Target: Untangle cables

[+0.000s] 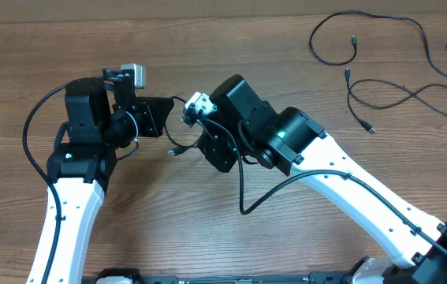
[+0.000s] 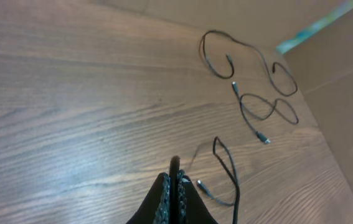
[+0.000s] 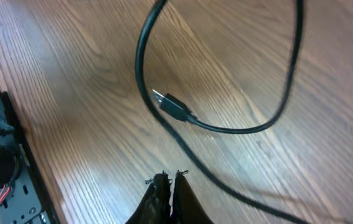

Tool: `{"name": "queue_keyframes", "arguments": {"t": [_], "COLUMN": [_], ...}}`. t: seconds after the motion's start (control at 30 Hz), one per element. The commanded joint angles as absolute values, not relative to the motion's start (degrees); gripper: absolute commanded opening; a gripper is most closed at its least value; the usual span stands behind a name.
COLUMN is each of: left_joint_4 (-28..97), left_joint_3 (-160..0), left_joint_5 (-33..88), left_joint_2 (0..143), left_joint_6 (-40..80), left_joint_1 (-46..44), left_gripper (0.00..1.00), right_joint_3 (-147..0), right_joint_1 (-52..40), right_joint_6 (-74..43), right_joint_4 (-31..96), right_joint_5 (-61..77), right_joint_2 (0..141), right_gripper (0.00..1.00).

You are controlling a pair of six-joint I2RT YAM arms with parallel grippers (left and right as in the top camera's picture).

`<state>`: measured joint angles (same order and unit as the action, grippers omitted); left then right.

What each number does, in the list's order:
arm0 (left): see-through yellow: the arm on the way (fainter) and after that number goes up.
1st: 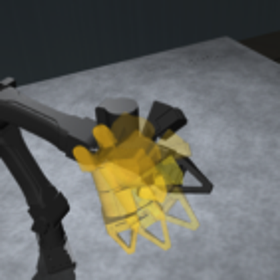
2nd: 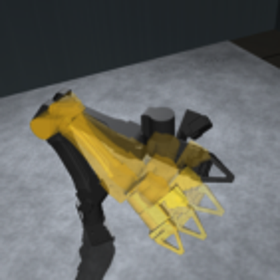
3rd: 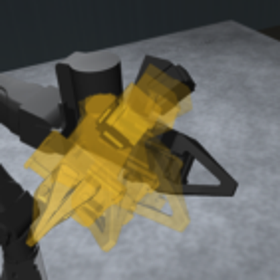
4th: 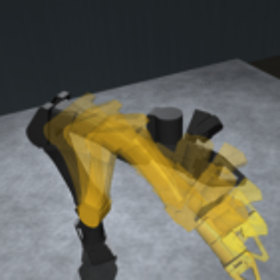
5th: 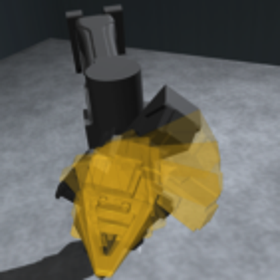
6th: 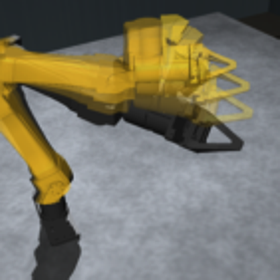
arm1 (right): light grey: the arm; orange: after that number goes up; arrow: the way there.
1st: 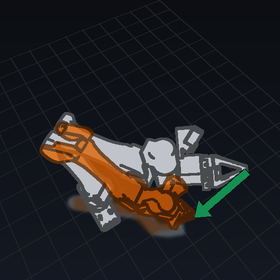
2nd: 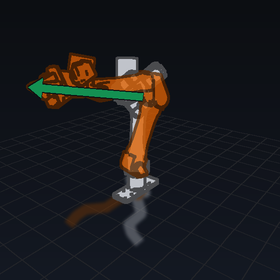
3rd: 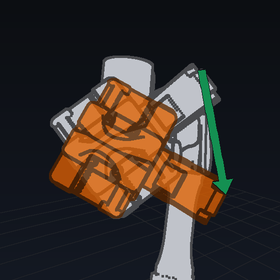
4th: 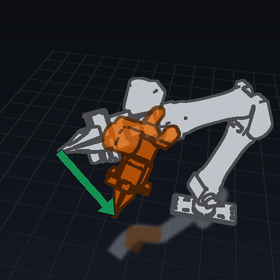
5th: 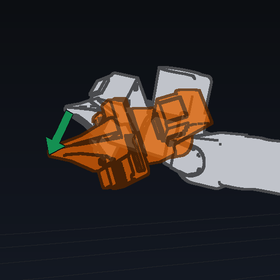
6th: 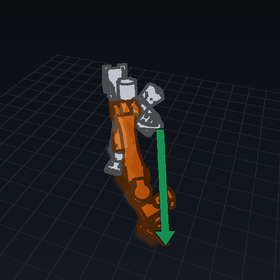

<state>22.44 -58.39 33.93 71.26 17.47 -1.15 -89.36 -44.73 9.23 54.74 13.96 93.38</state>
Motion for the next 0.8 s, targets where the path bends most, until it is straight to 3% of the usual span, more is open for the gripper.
{"name": "queue_keyframes", "arguments": {"t": [0.0, 0.17, 0.23, 0.37, 0.47, 0.6, 0.7, 0.77], "left_joint_4": [20.5, 18.3, 18.3, 18.2, 17.8, 17.8, 17.7, 17.7], "left_joint_3": [-59.4, -59.4, -59.4, -59.4, -59.4, -59.4, -59.4, -59.4], "left_joint_5": [38.2, 44.0, 44.0, 44.1, 44.6, 44.6, 44.6, 44.6], "left_joint_2": [71.5, 71.5, 71.5, 71.5, 71.5, 71.5, 71.5, 71.5], "left_joint_6": [18.9, 18.7, 18.7, 19.6, 20.9, 21.0, 21.1, 21.1], "left_joint_1": [-1.1, -1.1, -1.1, -1.1, -1.1, -1.1, -1.1, -1.1], "left_gripper": [0.04, 0.04, 0.04, 0.04, 0.04, 0.04, 0.04, 0.04], "right_joint_3": [-90.4, -90.4, -90.4, -90.4, -90.4, -90.0, -90.0, -90.0], "right_joint_1": [-44.9, -42.8, -40.8, -37.2, -32.8, -26.6, -23.4, -22.4], "right_joint_6": [7.3, -1.9, -4.5, -5.1, -14.0, -27.9, -33.3, -33.2], "right_joint_4": [55.0, 54.3, 54.5, 55.9, 57.3, 59.2, 60.5, 61.2], "right_joint_5": [11.4, 2.2, 2.4, 3.0, 1.4, 2.2, 7.4, 12.0], "right_joint_2": [91.9, 91.9, 91.9, 91.9, 92.0, 92.4, 93.4, 94.2], "right_gripper": [0.04, 0.04, 0.26, 0.4, 0.68, 0.72, 0.91, 0.96]}}
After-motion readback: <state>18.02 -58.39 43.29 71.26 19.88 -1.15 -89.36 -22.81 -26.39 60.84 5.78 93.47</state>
